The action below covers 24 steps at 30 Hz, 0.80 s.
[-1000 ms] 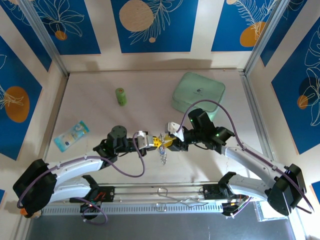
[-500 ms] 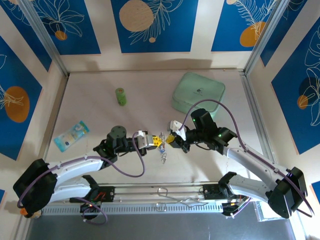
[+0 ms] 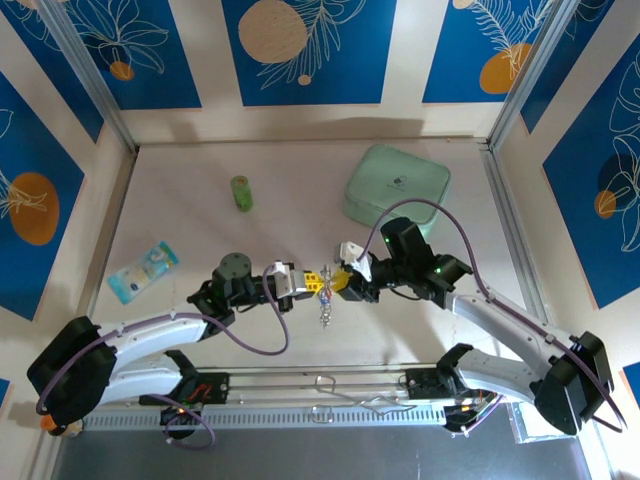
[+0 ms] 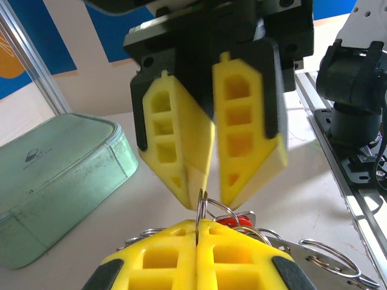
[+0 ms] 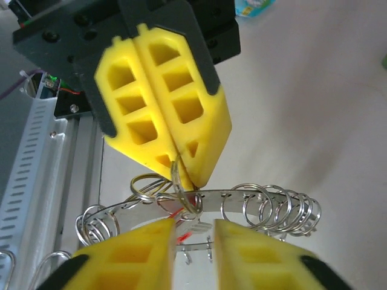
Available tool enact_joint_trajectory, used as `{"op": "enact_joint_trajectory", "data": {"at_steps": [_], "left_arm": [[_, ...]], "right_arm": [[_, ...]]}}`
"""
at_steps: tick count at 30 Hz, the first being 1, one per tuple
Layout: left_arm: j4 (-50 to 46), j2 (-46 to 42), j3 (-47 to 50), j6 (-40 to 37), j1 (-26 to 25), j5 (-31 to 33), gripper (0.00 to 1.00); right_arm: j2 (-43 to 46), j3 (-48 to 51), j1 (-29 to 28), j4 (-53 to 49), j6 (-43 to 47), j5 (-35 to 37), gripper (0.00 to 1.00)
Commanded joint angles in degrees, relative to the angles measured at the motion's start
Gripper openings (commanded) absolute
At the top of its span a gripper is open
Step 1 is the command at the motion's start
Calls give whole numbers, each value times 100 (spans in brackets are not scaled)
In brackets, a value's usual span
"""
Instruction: Put the keys on the keyring
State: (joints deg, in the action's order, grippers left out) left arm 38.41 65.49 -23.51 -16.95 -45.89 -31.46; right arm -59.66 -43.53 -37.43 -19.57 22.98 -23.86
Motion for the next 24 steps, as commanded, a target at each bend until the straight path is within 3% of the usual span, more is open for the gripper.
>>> {"op": "enact_joint_trajectory", "data": {"at_steps": [1,24], "left_arm": [[386,-3,30,59,-42,-164,0],[703,104,57,236,-55,-9,0]], "right_arm": [[276,142,34,180,7,-66,30],[-24,241,-93,98,-417,-501,35]]}}
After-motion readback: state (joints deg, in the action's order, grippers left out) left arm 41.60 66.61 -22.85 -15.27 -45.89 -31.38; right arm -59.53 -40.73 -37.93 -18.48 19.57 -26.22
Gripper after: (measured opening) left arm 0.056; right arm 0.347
